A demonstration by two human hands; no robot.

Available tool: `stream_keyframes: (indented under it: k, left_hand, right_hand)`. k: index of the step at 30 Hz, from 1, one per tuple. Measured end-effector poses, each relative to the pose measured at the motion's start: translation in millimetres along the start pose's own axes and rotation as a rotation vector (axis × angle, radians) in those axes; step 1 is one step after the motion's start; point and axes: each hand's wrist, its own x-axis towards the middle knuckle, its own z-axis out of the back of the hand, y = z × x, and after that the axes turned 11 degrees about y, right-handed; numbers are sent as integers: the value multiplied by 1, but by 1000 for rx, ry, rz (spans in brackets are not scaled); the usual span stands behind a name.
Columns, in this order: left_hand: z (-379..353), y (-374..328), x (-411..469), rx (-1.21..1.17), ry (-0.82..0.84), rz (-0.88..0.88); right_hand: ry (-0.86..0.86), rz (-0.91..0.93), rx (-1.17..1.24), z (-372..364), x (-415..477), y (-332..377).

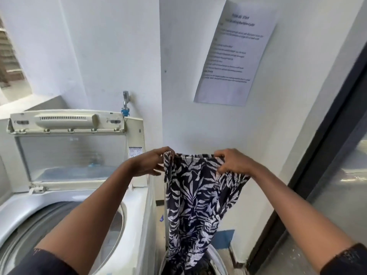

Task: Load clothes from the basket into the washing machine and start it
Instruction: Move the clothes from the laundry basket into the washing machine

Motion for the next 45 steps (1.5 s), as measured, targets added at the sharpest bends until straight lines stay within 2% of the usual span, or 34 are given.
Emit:
stream_keyframes:
  k: [2, 4, 6, 7, 9, 11, 12, 13, 15, 16, 18, 20, 22, 23, 26, 28, 30, 33, 34, 36, 37, 40, 41, 45]
  left_hand:
    - [12, -28, -8, 9, -52, -71]
    - [19, -57, -15, 42, -140, -159]
    - [24, -83, -18, 76, -211, -228]
    - [26, -93, -20, 72, -209, -262]
    - [31, -113, -26, -10, -128, -352]
    - [39, -125, -32, -60, -94, -359]
    - [44, -128, -35, 6, -137, -315]
    - [48, -129, -36, 114, -198, -251]
    - [51, -134, -35, 287, -263, -137]
    - [51, -139, -35, 321, -280, -119]
    - [47, -155, -35, 299, -319, -195]
    - [43, -176, -35, 137, -325, -335]
    - [38, -199, -35, 10, -331, -450]
    - [37, -210, -33, 11, -366, -490]
    - [34, -238, -29, 82, -517, -555]
    - [32, -248, -32, 81, -573, -608]
    - [30, -250, -39, 81, -578, -669]
    - [28, -235, -50, -145, -405, -822]
    - [27, -225, -53, -178, -418, -852]
    - [24, -197, -52, -81, -546, -808]
    - [20, -180, -49, -40, -546, -744]
    - [-6, -123, -31, 33, -390, -538]
    - [-16, -105, -24, 59, -394, -461]
    - [-30, -68, 5, 18, -629, -207]
  right_hand:
    - [-55, 14, 64, 22, -11, 19]
    - [-188, -47, 59, 43, -17, 39]
    - [-371, -196, -141, 62, -22, 61]
    - [-406, -235, -203, 69, -25, 70]
    - [-332, -157, -126, 91, -34, 85]
    - [-170, -61, 144, 112, -46, 93]
    - [-126, -82, 170, 118, -50, 96]
    - [-131, -150, 82, 122, -52, 97]
    - [-260, -296, -180, 124, -42, 95]
    - [-338, -331, -235, 121, -39, 96]
    - [-522, -324, -146, 121, -33, 104]
    - [-617, -211, 149, 130, -33, 118]
    - [-536, -49, 494, 147, -38, 136]
    - [-450, 4, 579, 155, -42, 147]
    - [-128, 174, 567, 165, -60, 179]
    - [-62, 248, 466, 166, -65, 193]
    - [-235, 292, 375, 166, -60, 200]
    - [-614, 341, 353, 163, -46, 205]
    - [-690, 350, 360, 161, -43, 208]
    - [-773, 319, 366, 158, -40, 215]
    - [-802, 314, 374, 157, -39, 221]
    - [-837, 383, 497, 154, -38, 242]
    - [-835, 402, 550, 154, -39, 249]
    - [-843, 509, 744, 161, -45, 274]
